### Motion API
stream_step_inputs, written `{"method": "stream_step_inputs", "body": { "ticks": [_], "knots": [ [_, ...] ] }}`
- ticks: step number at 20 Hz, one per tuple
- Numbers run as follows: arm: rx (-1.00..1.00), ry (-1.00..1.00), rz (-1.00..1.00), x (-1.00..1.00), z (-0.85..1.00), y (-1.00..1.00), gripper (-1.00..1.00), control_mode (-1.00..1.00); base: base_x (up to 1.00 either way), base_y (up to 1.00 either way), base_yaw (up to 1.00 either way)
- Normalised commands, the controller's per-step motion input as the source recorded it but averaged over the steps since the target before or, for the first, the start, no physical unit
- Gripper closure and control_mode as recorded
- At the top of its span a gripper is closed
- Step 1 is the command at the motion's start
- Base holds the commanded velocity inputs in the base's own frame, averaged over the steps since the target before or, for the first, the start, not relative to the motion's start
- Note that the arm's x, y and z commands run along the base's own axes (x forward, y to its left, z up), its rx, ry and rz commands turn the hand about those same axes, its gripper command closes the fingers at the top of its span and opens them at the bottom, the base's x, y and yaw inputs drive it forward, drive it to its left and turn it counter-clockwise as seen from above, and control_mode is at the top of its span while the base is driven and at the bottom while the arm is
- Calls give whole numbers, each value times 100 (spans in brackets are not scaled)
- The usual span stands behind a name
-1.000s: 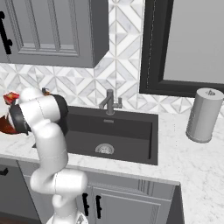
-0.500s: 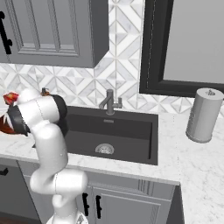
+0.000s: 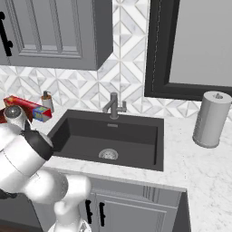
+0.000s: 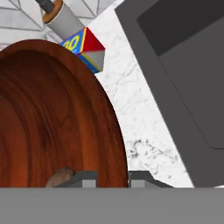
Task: Pick the mushroom from the sink and place it in the bowl. Then pick the bowl and place it in the microwave. Then close the microwave door and press the start button.
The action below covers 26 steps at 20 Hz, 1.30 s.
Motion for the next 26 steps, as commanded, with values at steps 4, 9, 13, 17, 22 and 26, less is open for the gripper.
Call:
{"method": "stream_step_inputs", "body": {
  "ticks": [4,9,13,17,22,26],
  "knots": [
    [5,-1,-9,-38,100,-73,100,-100,0,0,0],
    [7,4,-9,-30,100,-71,100,-100,0,0,0],
    [8,13,-10,-31,96,-58,100,-100,0,0,0],
    [5,10,-13,-43,80,-47,100,-100,0,0,0],
    [0,7,-15,-39,76,-45,100,-100,0,0,0],
    [0,4,-17,-47,59,-50,100,-100,0,0,0]
  ]
}}
